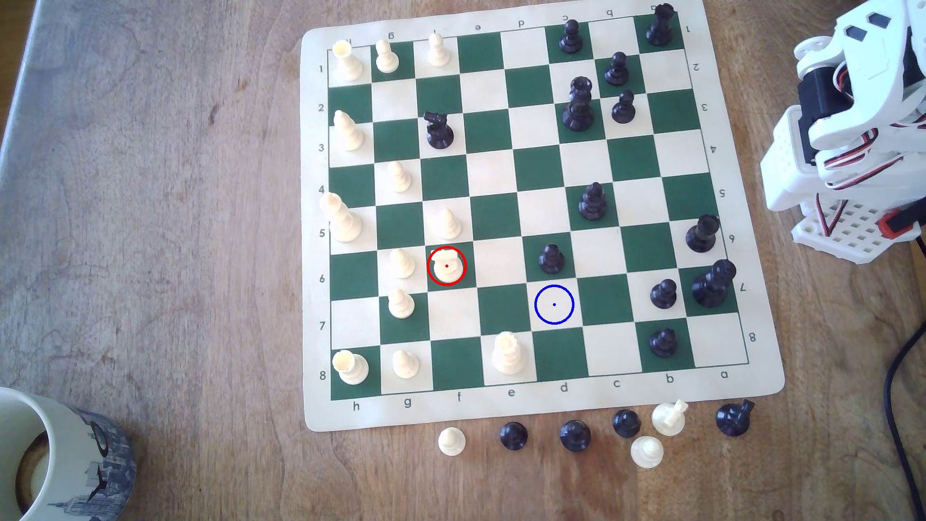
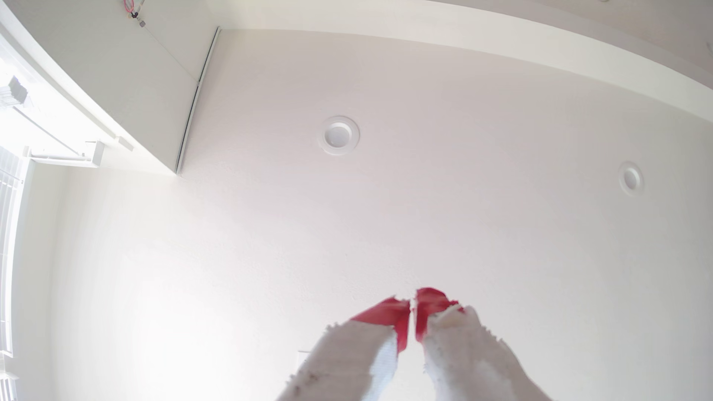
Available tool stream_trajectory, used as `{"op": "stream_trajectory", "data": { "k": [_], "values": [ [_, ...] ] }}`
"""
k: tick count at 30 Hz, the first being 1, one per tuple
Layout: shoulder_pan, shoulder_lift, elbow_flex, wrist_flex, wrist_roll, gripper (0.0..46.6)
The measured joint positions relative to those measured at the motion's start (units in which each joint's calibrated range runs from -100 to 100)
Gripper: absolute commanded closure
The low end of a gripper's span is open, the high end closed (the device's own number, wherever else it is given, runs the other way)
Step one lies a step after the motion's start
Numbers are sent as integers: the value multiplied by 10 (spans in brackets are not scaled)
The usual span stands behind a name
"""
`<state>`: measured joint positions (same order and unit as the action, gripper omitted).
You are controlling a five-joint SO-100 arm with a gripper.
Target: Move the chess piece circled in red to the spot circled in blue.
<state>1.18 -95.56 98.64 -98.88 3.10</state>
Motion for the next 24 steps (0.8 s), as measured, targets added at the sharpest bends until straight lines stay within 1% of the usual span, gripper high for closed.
{"op": "stream_trajectory", "data": {
  "k": [4,14,18,19,23,24],
  "values": [
    [3,0,0,25,0,464],
    [41,0,0,274,0,464],
    [44,0,0,406,0,464],
    [49,0,0,489,0,464],
    [57,-2,-7,642,0,464],
    [58,0,-14,739,0,464]
  ]
}}
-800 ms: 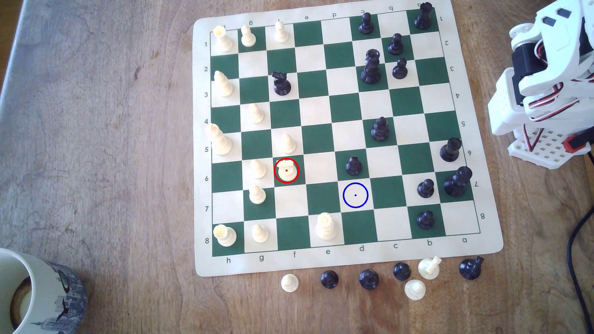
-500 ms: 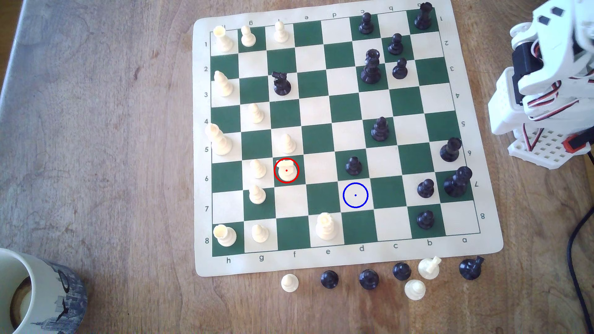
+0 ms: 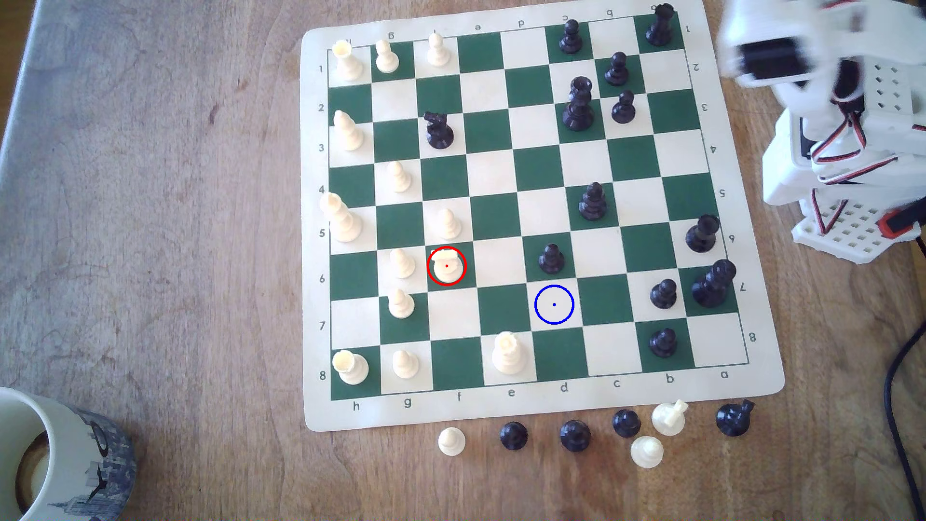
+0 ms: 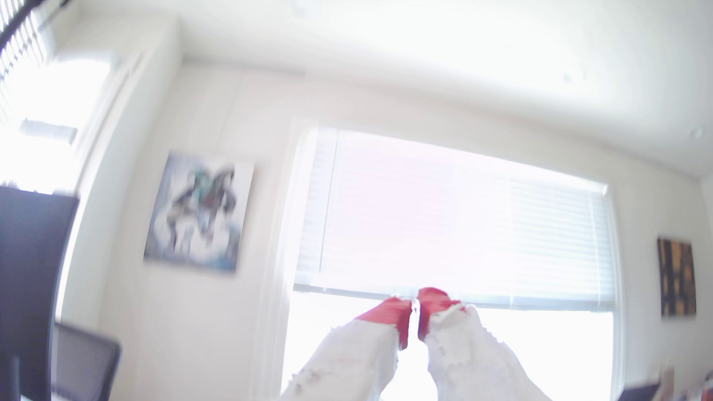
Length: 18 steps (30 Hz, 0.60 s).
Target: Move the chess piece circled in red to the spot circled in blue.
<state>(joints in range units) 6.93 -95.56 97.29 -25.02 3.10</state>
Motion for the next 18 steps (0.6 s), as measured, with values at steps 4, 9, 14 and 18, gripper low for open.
{"op": "stream_trajectory", "data": {
  "k": [4,9,14,18],
  "values": [
    [1,3,-33,203,0,440],
    [2,55,-123,381,28,455],
    [-27,165,-228,464,32,418],
    [-63,253,-324,500,25,396]
  ]
}}
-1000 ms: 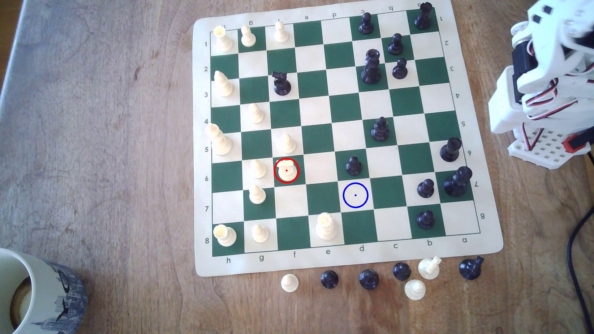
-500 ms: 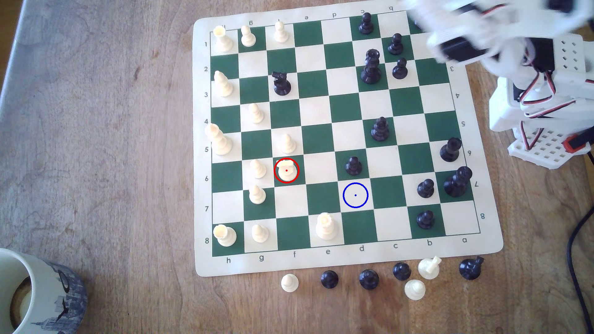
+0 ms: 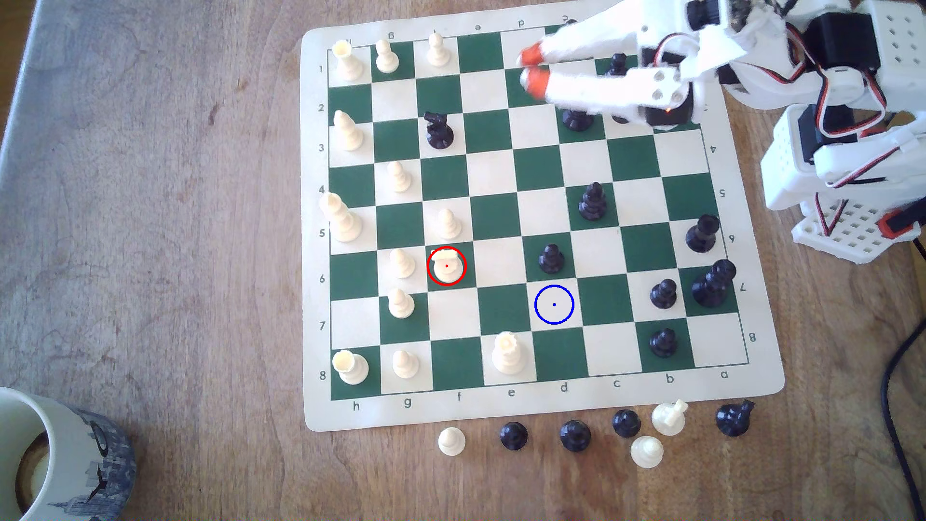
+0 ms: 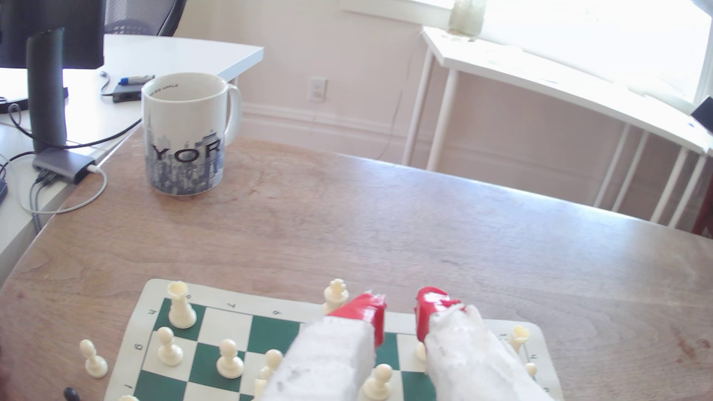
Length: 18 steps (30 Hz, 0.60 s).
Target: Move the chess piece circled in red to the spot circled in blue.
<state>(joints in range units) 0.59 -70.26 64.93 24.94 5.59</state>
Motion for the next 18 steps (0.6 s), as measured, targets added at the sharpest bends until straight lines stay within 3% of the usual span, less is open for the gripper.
{"op": "stream_trajectory", "data": {
  "k": [8,18],
  "values": [
    [-55,146,-149,109,-38,376],
    [-54,340,-239,123,-75,367]
  ]
}}
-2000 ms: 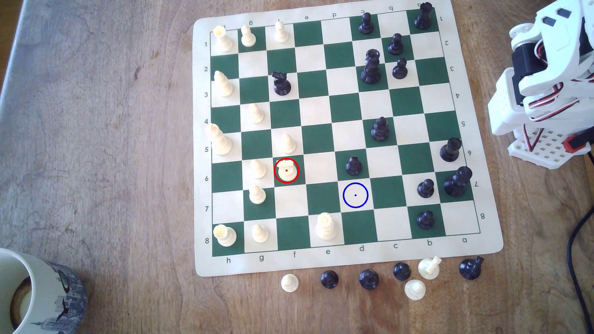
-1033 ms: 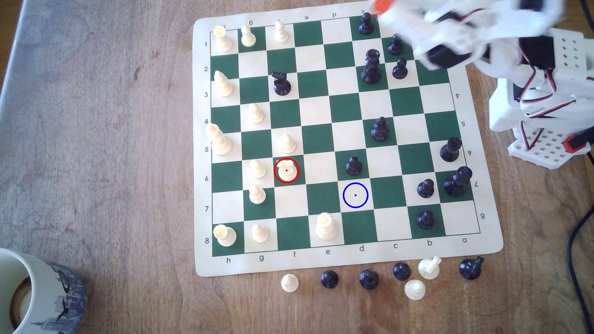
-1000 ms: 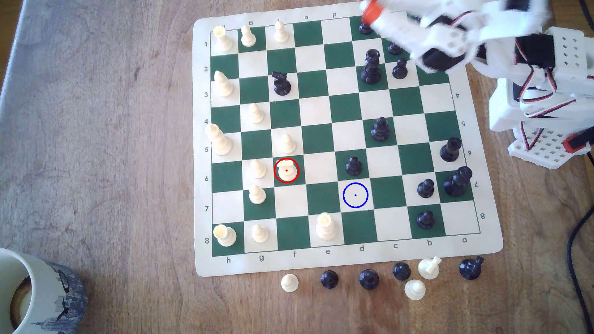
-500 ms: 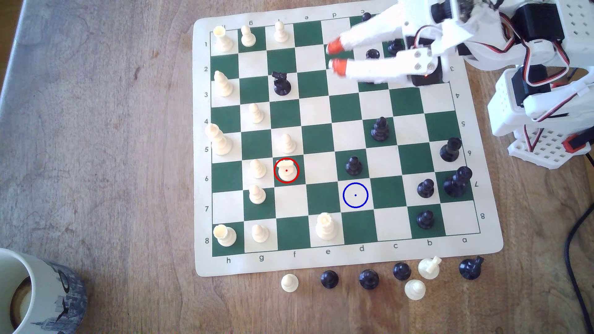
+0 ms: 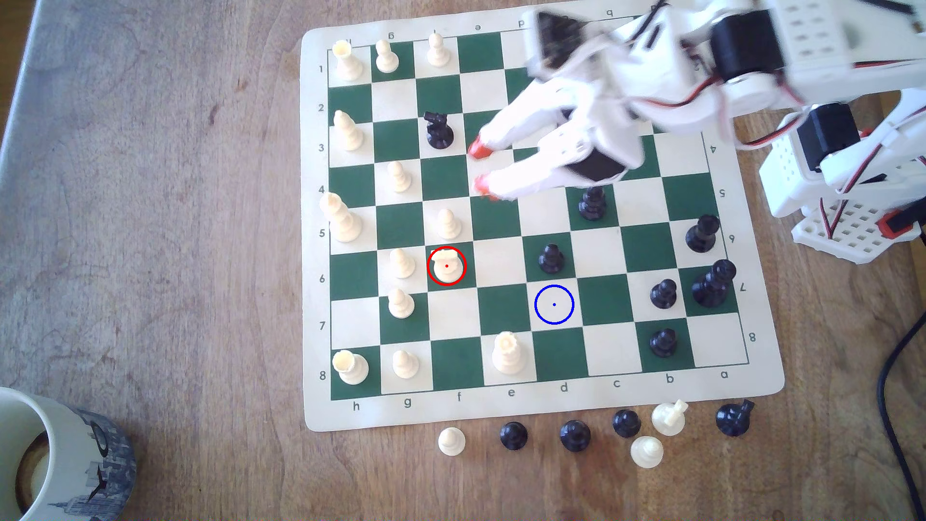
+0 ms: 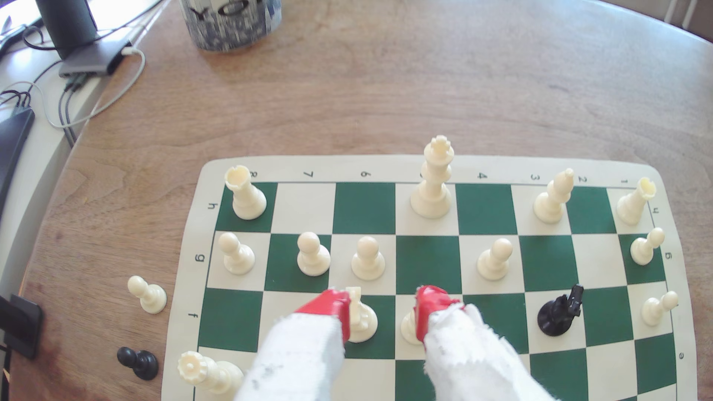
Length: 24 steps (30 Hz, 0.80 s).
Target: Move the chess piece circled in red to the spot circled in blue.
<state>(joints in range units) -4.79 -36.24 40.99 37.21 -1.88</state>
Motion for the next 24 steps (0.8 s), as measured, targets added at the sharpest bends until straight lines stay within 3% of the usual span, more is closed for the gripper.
{"op": "stream_trajectory", "data": {
  "k": [9,16,24],
  "values": [
    [-10,121,-29,0,-13,359],
    [-9,208,-127,55,-50,354],
    [-9,264,-157,56,-54,348]
  ]
}}
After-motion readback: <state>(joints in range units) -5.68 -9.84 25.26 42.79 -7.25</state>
